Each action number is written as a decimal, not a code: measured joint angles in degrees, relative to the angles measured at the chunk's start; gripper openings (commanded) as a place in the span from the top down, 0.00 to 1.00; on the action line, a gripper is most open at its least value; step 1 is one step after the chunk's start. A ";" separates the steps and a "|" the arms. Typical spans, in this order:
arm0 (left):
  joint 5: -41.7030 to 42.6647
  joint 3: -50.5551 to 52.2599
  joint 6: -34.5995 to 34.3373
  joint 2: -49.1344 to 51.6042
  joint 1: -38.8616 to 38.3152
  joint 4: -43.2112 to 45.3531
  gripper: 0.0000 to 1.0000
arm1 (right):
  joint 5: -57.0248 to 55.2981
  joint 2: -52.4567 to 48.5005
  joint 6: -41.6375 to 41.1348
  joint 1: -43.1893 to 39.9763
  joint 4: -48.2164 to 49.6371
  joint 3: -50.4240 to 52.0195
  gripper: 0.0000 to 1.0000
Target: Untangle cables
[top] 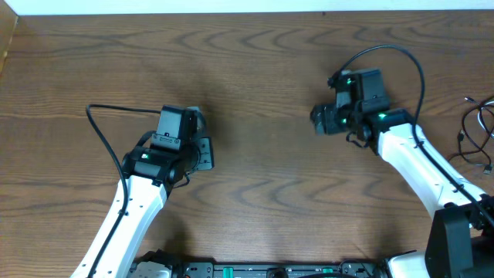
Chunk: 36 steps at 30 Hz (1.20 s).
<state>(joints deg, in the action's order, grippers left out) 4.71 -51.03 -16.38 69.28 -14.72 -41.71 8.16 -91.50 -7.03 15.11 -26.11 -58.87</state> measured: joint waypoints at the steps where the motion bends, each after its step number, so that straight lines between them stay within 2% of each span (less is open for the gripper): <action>1: -0.92 0.00 -0.52 0.02 0.00 -1.11 0.48 | -0.81 0.00 -0.09 0.35 -2.01 0.00 0.01; 3: -2.14 0.00 -1.40 0.02 0.00 -3.13 0.47 | -1.97 0.00 -1.07 0.63 -5.73 0.00 0.01; 4: -2.89 0.00 -1.68 0.00 0.00 -5.09 0.43 | -2.45 0.00 -2.03 0.61 -7.58 0.00 0.01; 7: -3.87 0.04 -2.43 0.02 0.00 -10.45 0.41 | -3.28 0.00 -5.40 0.61 -14.10 0.04 0.01; 8: -4.04 0.04 -2.58 0.02 0.00 -12.04 0.44 | -3.43 0.00 -6.19 0.61 -16.04 0.02 0.01; 9: -4.20 0.04 -2.97 0.02 0.00 -13.79 0.53 | -3.58 0.00 -6.86 0.61 -18.43 0.02 0.02; 10: -4.33 0.04 -3.26 0.02 0.00 -15.34 0.65 | -3.67 0.00 -7.28 0.61 -20.11 0.07 0.09; 11: -4.63 0.04 -3.67 0.02 0.00 -17.03 0.79 | -3.76 0.00 -7.58 0.61 -22.03 0.07 0.21; 12: -4.72 0.04 -3.34 0.02 0.00 -18.21 0.86 | -3.85 0.00 -7.93 0.61 -23.67 0.07 0.43; 14: -4.85 0.04 -3.58 0.00 0.00 -20.63 0.88 | -3.96 0.00 -8.66 0.61 -26.75 0.07 0.93; 15: -4.85 0.04 -3.56 0.00 0.00 -21.42 0.88 | -4.00 0.00 -8.90 0.61 -27.91 0.07 0.99; 16: -4.87 0.04 -3.56 0.00 0.00 -21.70 0.85 | -4.04 0.00 -9.03 0.61 -29.14 0.07 0.99; 17: -4.87 0.04 -3.56 0.00 0.00 -21.84 0.69 | -4.09 0.00 -9.27 0.61 -30.23 0.07 0.91; 18: -4.83 0.04 -3.58 0.00 0.00 -21.99 0.64 | -4.11 0.00 -10.03 0.61 -31.54 0.07 0.75; 19: -4.63 0.04 -4.22 0.00 0.00 -22.23 0.61 | -4.17 0.00 -10.12 0.61 -32.35 0.07 0.60; 20: -4.63 0.04 -4.42 0.00 0.00 -22.43 0.61 | -4.13 0.00 -10.38 0.61 -33.03 0.07 0.51; 21: -4.55 0.04 -4.66 0.00 0.00 -22.49 0.61 | -4.15 0.00 -10.43 0.61 -33.90 0.07 0.47; 22: -4.42 0.04 -4.83 0.00 0.00 -22.60 0.68 | -4.11 0.00 -10.51 0.61 -34.62 0.07 0.60; 23: -4.33 0.04 -5.31 0.00 0.00 -22.73 0.92 | -4.20 0.00 -10.40 0.61 -35.23 0.07 0.99; 36: -3.54 0.04 -7.78 0.00 0.00 -24.13 0.92 | -2.45 0.00 -10.82 0.61 -40.00 0.07 0.99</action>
<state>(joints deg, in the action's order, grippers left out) 1.17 -50.98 -24.16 69.28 -14.72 -65.84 5.72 -91.50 -17.85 15.73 -66.11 -58.81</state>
